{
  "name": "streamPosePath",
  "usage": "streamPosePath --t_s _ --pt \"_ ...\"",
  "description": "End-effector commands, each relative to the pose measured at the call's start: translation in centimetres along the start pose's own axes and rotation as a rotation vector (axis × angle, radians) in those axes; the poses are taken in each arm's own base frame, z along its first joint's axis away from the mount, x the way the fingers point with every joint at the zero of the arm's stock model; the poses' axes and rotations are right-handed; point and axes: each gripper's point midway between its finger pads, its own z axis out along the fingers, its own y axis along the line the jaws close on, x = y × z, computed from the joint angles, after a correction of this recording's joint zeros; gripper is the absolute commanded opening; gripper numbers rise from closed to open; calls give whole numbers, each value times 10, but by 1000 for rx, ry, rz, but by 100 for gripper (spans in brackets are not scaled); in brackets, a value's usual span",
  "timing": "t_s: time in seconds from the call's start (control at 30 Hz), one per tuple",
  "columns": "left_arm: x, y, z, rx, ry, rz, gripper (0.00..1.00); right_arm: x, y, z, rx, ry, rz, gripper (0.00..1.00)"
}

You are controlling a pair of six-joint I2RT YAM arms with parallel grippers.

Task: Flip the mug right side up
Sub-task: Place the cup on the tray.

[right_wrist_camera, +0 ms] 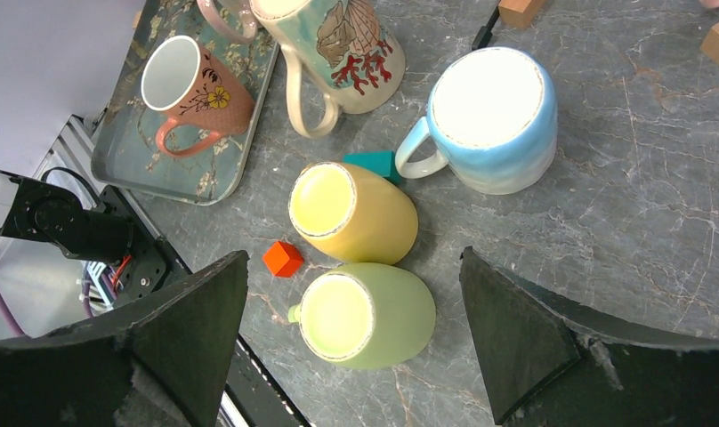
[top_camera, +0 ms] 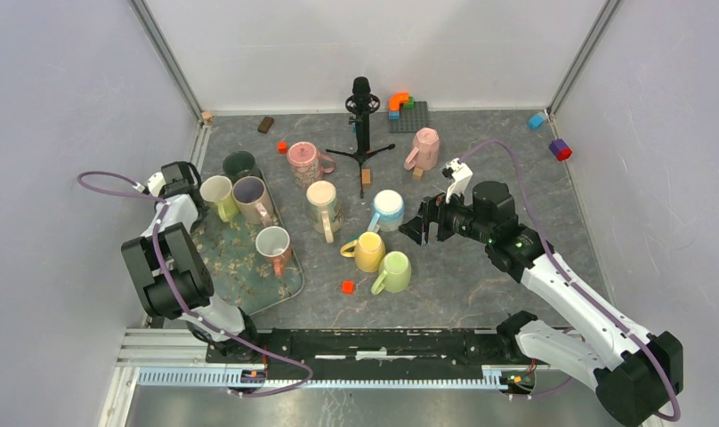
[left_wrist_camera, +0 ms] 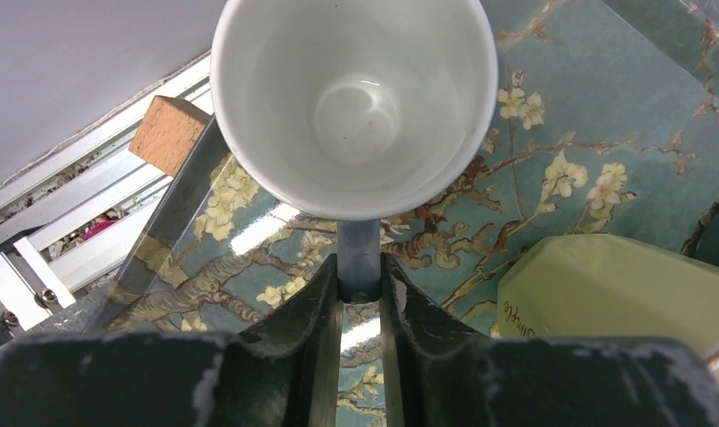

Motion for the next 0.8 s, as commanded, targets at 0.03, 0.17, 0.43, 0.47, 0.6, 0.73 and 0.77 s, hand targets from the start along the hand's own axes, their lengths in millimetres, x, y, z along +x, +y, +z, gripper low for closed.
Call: streamPosePath --t_s 0.03,0.17,0.43,0.47,0.6,0.73,0.77 --pt "-22 -6 -1 20 -64 19 31 -10 5 -3 -19 -33 -27 94" --pt "-22 -6 -2 19 -59 18 45 -11 6 -2 -24 -34 -26 94" --pt "-28 -4 -12 20 -66 15 53 -19 9 -1 -34 -43 -32 94" --pt "-29 -4 -14 21 -68 16 55 -19 9 -1 -34 -42 -31 94" --pt "-34 0 -22 9 -77 15 63 -18 9 -1 -37 -46 -31 94" --pt "-36 5 -29 1 -83 14 71 -18 6 -1 -23 -53 -31 94" --pt "-37 6 -32 4 -87 11 74 -17 6 -1 -21 -53 -31 94"
